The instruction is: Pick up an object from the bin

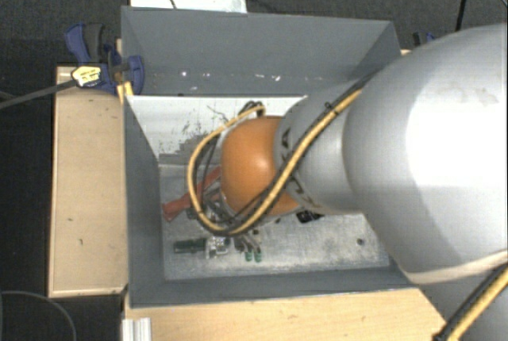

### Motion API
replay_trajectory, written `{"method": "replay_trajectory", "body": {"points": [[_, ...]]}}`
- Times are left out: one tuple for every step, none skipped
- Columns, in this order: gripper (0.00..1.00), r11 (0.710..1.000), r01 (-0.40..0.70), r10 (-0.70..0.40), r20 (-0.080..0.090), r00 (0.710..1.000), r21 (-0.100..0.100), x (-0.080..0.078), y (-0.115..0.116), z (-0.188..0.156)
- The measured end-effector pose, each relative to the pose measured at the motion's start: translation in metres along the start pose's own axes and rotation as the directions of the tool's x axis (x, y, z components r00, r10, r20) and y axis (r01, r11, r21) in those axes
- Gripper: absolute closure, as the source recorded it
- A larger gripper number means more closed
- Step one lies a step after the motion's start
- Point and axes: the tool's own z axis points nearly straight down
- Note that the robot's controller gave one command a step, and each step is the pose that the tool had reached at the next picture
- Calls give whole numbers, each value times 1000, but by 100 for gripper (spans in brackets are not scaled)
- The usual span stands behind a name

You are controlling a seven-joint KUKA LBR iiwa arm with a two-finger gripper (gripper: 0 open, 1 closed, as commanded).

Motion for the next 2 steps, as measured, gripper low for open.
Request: {"method": "replay_trajectory", "body": {"points": [[100,1000,4,-4,0,1000,1,0,-1,-49],[100,1000,20,-20,-6,1000,3,-2,0,-100]]}}
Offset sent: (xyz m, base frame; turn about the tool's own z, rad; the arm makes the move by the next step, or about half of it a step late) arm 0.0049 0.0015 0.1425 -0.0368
